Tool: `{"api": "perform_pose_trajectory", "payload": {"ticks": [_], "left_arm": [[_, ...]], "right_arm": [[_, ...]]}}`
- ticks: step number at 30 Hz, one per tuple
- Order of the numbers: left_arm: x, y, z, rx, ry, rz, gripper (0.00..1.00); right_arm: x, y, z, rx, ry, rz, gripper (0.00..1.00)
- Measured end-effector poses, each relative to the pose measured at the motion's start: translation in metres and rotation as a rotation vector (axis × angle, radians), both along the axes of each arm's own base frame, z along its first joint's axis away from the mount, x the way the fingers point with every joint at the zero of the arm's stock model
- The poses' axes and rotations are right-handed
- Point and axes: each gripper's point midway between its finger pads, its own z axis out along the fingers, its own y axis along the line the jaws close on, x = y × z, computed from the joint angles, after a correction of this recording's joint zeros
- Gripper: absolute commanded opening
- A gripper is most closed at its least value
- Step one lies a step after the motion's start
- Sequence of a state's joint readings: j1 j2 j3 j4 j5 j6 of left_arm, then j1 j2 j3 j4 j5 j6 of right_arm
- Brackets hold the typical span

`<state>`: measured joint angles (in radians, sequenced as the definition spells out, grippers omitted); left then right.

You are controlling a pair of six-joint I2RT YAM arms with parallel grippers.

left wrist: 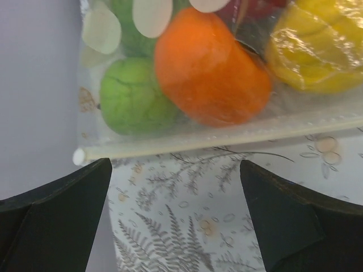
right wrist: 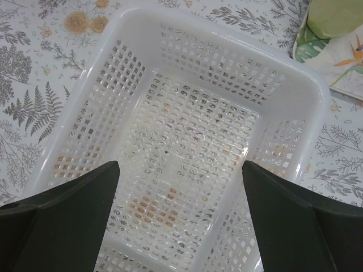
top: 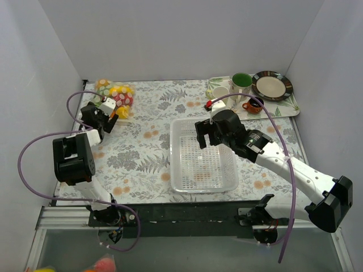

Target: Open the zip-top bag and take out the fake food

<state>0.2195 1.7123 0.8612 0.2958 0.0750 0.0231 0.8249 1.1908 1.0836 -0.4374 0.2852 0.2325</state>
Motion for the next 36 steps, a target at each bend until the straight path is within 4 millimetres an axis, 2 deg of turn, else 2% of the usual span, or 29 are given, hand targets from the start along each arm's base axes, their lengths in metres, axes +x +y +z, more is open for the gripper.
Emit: {"api": "perform_pose_trajectory", "payload": {"ticks": [6,8,12,15,20,25,28,29,32,33,35,36], "left_arm": [[0.030,0.016,0.027,0.217,-0.170,-0.058,0.98],[0.036,0.016,0.027,0.287,-0.203,-0.083,0.98],[0.035,0.015,0.007,0.377,-0.191,-0.121,0.98],[0.026,0.011,-0.005,0.393,-0.161,-0.151,0.98],[0.023,0.004,0.003,0.423,-0.198,-0.173,0.98],[0.035,-0.010,0.015,0.496,-0.290,-0.165,0.95],[0.044,-0.023,0.009,0.537,-0.321,-0.183,0.81],[0.046,-0.027,0.006,0.547,-0.326,-0.189,0.66],[0.049,-0.034,0.000,0.562,-0.322,-0.205,0.39],[0.049,-0.034,0.000,0.567,-0.322,-0.207,0.26],[0.050,-0.034,0.003,0.566,-0.331,-0.203,0.14],[0.050,-0.034,0.005,0.565,-0.335,-0.201,0.01]], "right_arm": [[0.000,0.000,-0.004,-0.008,0.006,-0.001,0.98],[0.001,0.000,-0.007,-0.016,0.010,-0.003,0.99],[0.005,0.002,-0.016,-0.043,0.028,-0.008,0.99],[0.007,0.004,-0.019,-0.057,0.036,-0.010,0.99],[0.009,0.004,-0.018,-0.055,0.031,-0.013,0.99],[0.008,0.004,-0.018,-0.055,0.035,-0.016,0.98],[0.008,0.004,-0.018,-0.051,0.037,-0.018,0.98],[0.008,0.004,-0.019,-0.050,0.038,-0.019,0.98],[0.007,0.003,-0.020,-0.049,0.042,-0.022,0.98],[0.007,0.003,-0.020,-0.048,0.043,-0.023,0.98],[0.007,0.003,-0.019,-0.044,0.043,-0.024,0.98],[0.007,0.003,-0.018,-0.041,0.042,-0.026,0.98]]}}
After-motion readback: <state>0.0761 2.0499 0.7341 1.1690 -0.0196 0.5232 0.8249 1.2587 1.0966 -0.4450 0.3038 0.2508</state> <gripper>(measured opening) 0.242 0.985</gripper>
